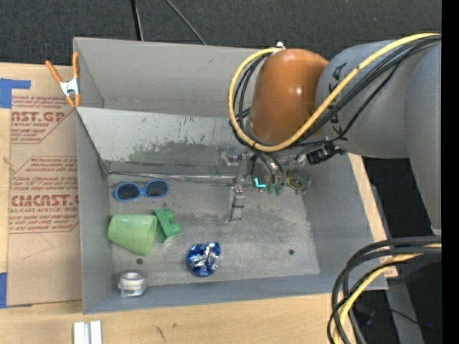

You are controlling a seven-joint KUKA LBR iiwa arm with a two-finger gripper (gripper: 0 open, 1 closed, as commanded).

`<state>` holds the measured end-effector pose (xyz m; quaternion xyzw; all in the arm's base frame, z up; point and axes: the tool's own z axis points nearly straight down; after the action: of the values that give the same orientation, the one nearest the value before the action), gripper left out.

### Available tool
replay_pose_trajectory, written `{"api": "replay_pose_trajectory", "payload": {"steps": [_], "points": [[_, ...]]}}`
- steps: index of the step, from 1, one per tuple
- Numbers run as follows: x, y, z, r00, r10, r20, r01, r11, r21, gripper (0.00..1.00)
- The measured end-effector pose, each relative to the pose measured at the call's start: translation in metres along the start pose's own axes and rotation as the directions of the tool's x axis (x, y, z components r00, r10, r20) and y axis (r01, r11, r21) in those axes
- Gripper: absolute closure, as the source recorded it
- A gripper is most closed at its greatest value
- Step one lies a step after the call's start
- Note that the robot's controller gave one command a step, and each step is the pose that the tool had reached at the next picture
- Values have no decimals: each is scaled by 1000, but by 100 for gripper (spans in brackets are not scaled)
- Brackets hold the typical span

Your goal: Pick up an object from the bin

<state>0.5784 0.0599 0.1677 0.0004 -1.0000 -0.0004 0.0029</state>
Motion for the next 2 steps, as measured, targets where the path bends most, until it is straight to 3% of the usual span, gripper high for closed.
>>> {"api": "replay_pose_trajectory", "payload": {"steps": [1, 2], "points": [[78, 90, 98, 986, -166, 5, 166, 986, -3, 0], [54, 166, 67, 994, 113, 9, -113, 994, -4, 0]]}}
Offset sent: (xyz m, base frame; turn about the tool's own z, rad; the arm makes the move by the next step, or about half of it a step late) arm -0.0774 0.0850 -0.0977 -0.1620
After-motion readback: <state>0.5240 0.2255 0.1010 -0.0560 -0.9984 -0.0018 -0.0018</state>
